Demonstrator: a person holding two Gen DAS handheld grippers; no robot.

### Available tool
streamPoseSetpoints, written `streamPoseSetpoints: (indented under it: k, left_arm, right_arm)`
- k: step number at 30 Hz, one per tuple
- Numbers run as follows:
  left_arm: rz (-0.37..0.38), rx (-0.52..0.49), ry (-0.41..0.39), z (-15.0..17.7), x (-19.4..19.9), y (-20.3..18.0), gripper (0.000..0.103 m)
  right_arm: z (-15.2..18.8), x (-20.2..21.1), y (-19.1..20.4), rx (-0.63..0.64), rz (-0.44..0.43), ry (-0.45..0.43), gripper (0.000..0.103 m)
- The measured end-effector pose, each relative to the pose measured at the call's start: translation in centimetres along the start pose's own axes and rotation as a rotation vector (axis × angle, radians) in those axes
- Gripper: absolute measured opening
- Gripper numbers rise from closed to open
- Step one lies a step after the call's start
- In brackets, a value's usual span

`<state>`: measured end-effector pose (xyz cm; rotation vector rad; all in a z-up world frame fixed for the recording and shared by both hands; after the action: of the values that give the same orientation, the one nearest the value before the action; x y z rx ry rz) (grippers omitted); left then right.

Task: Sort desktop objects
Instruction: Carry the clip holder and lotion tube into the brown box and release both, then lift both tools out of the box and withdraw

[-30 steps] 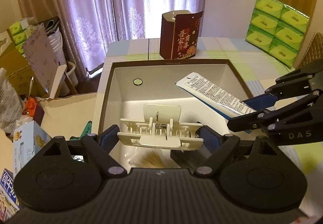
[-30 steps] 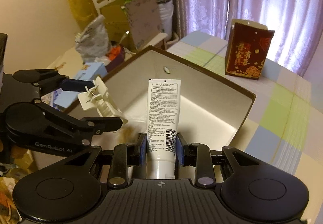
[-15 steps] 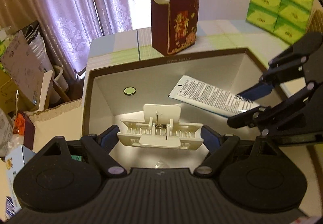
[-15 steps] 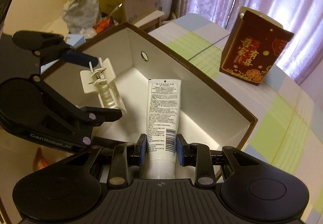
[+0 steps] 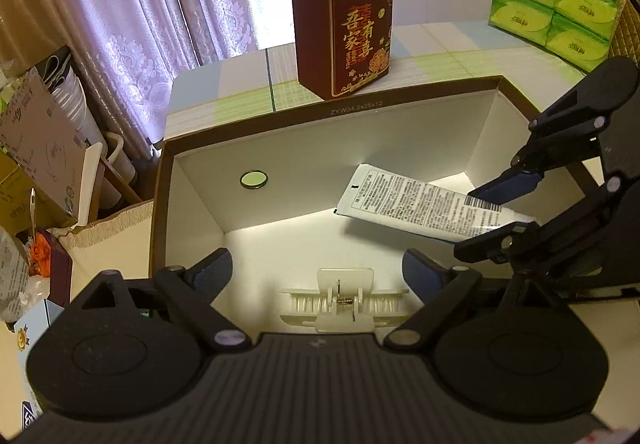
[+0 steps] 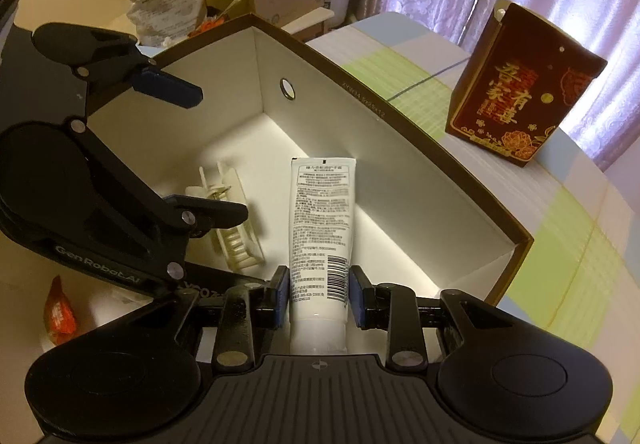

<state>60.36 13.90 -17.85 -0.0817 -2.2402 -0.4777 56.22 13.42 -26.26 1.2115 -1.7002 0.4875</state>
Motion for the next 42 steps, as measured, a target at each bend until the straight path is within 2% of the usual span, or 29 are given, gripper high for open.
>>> streamPoseSetpoints:
  k: [2,4,7,8,11,15,17,24,31,37,42]
  left_arm:
    - [-0.003,0.0,0.002,0.0,0.1,0.1,0.09]
    - [-0.006,-0.001,0.002,0.1,0.3,0.1,0.09]
    - [-0.016,0.003,0.001,0.2,0.9,0.6,0.092]
    - [-0.02,0.009,0.003,0.3,1.1,0.8,0.092]
    - [-0.02,0.028,0.004,0.5,2.0,1.3,0.093]
    - [-0.042,0.045,0.013,1.0,3.4,2.0,0.094]
    - [-0.043,0.066,0.018,1.3,4.3,2.3,0.096]
    - [-0.068,0.127,0.014,2.1,7.9,3.0,0.098]
    - [-0.12,0.156,0.004,3.3,11.5,3.2,0.098]
    - [-0.136,0.175,0.01,5.1,14.6,2.8,0.099]
    - [-0.147,0.218,0.023,6.8,16.8,2.7,0.099]
  right_arm:
    - [0.0,-0.1,0.0,0.017,0.003,-0.002,0.032]
    - [-0.1,0.2,0.3,0.032,0.0,-0.019,0.04]
    - [-0.1,0.8,0.7,0.064,0.01,-0.037,0.062]
    - [-0.1,1.1,0.9,0.063,0.01,-0.049,0.074]
    - [0.2,2.0,1.5,0.06,-0.018,-0.081,0.079]
    - [0.6,3.4,3.0,0.087,-0.035,-0.133,0.096]
    - [0.8,4.3,3.7,0.097,-0.034,-0.164,0.101]
    - [1.8,6.5,6.1,0.074,-0.042,-0.225,0.101]
    - [3.0,8.8,7.6,0.0,0.009,-0.285,0.101]
    - [4.5,10.7,9.3,-0.006,0.073,-0.321,0.101]
    - [6.0,12.0,10.4,-0.065,0.066,-0.347,0.101]
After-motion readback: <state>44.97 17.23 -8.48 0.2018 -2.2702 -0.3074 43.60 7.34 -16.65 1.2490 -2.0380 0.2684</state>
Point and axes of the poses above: each gripper's, at about its wrist camera, not at the fingertips, and x roughly against the way its jaws point, y to its left, z to its underside, the point moved 10 cm from there along -x, roughly the way its jaws point, and after that the axes turned 15 degrees about -z, right-handed, at the moved point
